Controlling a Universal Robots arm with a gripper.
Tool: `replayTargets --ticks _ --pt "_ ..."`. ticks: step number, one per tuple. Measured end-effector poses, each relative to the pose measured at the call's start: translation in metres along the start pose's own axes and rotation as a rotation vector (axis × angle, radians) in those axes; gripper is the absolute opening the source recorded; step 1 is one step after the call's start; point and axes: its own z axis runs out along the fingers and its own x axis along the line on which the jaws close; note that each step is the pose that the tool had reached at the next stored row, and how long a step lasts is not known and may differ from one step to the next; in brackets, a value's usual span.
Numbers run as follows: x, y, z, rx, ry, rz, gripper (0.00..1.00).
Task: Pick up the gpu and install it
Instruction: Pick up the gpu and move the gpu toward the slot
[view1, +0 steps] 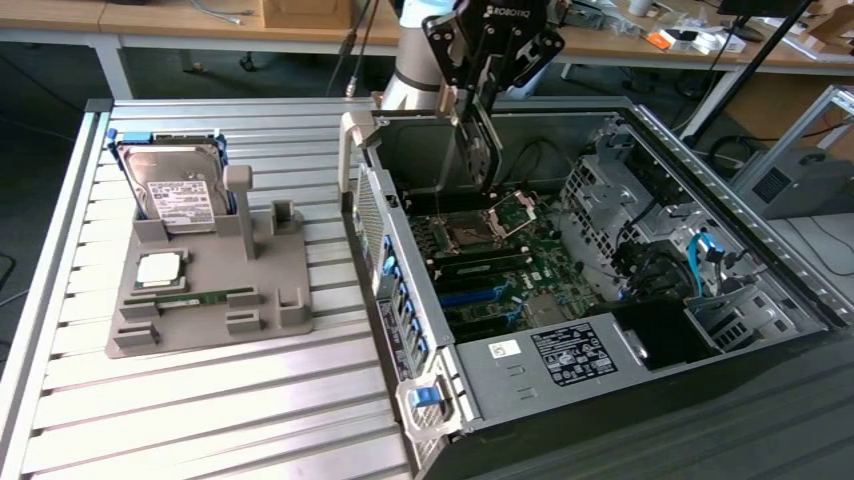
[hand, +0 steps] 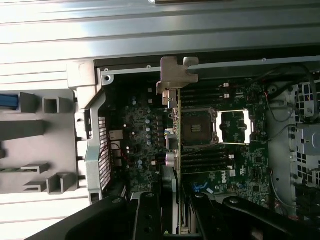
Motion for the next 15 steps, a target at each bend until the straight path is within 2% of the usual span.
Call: replayTargets --ticks 15 --pt "-0.0026 0.0001 0.0031 0.0034 -0.0002 0.0 0.27"
